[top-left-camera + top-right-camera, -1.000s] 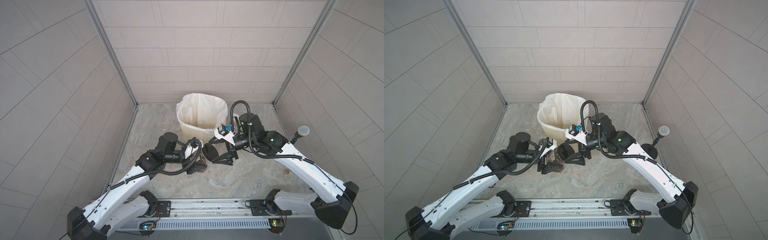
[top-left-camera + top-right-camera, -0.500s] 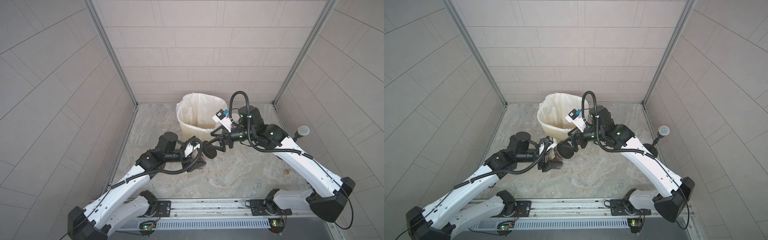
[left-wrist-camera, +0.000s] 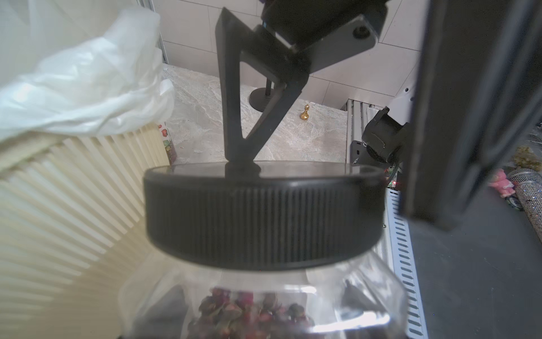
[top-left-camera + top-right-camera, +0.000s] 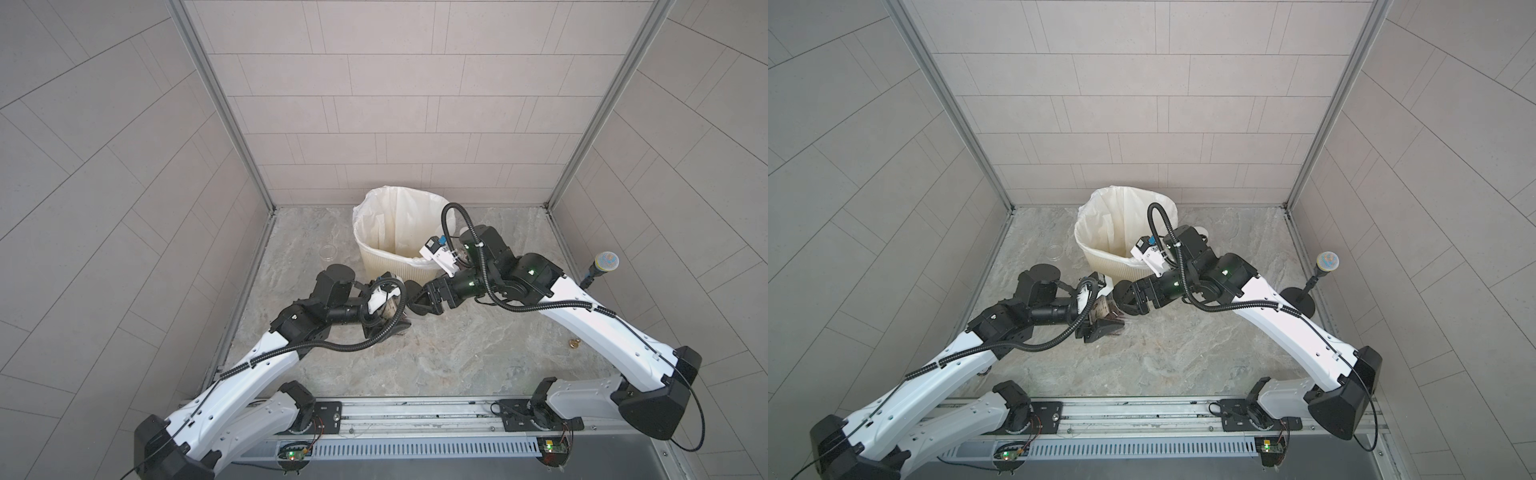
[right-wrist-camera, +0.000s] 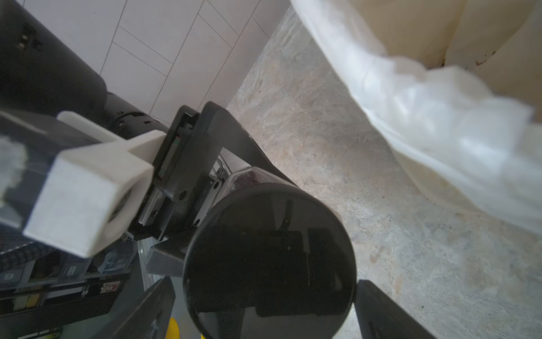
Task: Empty the moldy dried flower tea in the jars
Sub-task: Unscrew the lid from the jar.
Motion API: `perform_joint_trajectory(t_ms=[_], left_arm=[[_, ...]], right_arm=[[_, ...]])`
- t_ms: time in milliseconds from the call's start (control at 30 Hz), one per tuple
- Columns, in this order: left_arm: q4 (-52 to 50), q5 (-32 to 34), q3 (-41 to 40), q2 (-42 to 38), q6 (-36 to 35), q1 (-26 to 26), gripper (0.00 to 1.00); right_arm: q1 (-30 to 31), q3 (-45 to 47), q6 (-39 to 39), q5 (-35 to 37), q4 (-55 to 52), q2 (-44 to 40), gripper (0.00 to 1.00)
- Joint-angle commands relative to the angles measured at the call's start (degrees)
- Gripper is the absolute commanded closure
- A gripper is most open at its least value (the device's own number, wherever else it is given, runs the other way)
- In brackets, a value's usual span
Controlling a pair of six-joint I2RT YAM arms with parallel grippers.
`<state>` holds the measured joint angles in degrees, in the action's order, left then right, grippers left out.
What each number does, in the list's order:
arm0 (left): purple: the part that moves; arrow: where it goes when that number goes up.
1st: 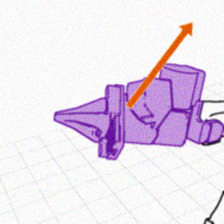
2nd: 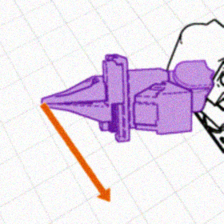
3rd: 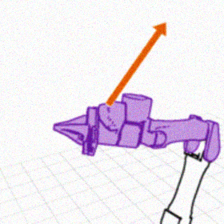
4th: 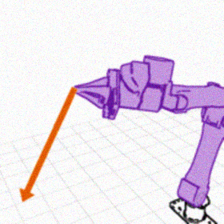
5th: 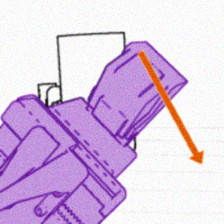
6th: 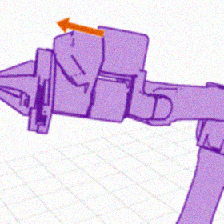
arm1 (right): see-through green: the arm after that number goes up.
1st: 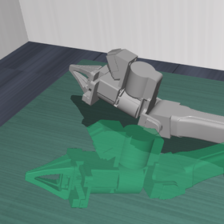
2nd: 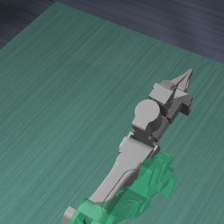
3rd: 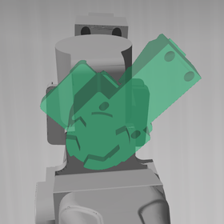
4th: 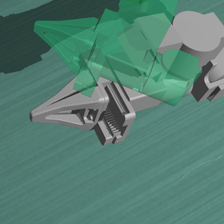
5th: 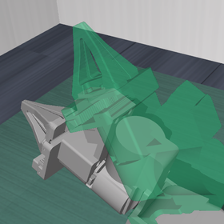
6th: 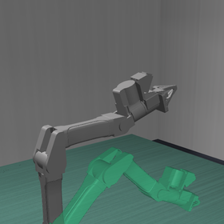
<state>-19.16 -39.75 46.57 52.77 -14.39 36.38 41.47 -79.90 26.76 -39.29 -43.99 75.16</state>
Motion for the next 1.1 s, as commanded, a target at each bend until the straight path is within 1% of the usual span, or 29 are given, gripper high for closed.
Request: perform_joint_trajectory(t_ms=[0, 67, 200, 300, 467, 567, 667, 733, 833, 933, 1000, 1067], left_arm=[[2.0, -0.5, 1.0, 0.0, -1.2, -0.3, 0.34], [2.0, -0.7, 1.1, 0.0, -1.2, -0.3, 0.34], [1.9, -1.0, 1.1, 0.2, -1.2, -0.3, 0.34], [1.8, -0.8, 0.9, 0.2, -1.0, -0.3, 0.34], [1.8, -1.2, 0.8, -0.4, -0.2, -0.3, 0.34], [1.8, -2.6, 0.7, -0.2, 0.2, -0.3, 0.34], [1.7, -5.9, 1.1, 0.4, 1.4, -0.3, 0.34], [1.5, -8.2, 1.8, 1.0, 2.5, -0.3, 0.34], [1.4, -10.9, 2.8, 1.4, 3.7, -0.3, 0.34], [0.7, -11.7, 3.3, 1.5, 3.6, -0.3, 0.34], [-0.4, -11.9, 3.4, 1.8, 2.9, -0.3, 0.34], [-0.9, -12.5, 3.4, 1.9, 3.0, -0.3, 0.34]], right_arm=[[0.5, 0.3, 2.5, -0.4, 0.9, 0.5, 0.0], [0.5, -0.1, 2.2, -0.6, 1.1, 1.2, 0.0], [0.5, -0.6, 3.7, -3.0, 5.2, 2.7, 0.0], [0.5, -2.5, 2.5, -4.0, 4.2, 4.0, 0.01], [0.4, -3.5, -2.9, -5.6, -0.8, 4.9, 0.14], [-0.6, -2.6, -7.4, -8.3, -1.7, 4.6, 0.2], [-2.0, -1.9, -15.8, -14.0, -2.1, 4.8, 0.31], [-2.2, -2.0, -24.4, -16.3, -3.1, 4.4, 0.35], [-2.3, 0.0, -35.0, -18.1, -1.0, 2.5, 0.37], [-2.7, 1.5, -46.5, -20.8, -0.7, 2.0, 0.36], [-3.2, 0.1, -54.9, -23.0, -2.9, 3.2, 0.37], [-4.0, -2.0, -59.2, -24.6, -4.3, 4.5, 0.39]])
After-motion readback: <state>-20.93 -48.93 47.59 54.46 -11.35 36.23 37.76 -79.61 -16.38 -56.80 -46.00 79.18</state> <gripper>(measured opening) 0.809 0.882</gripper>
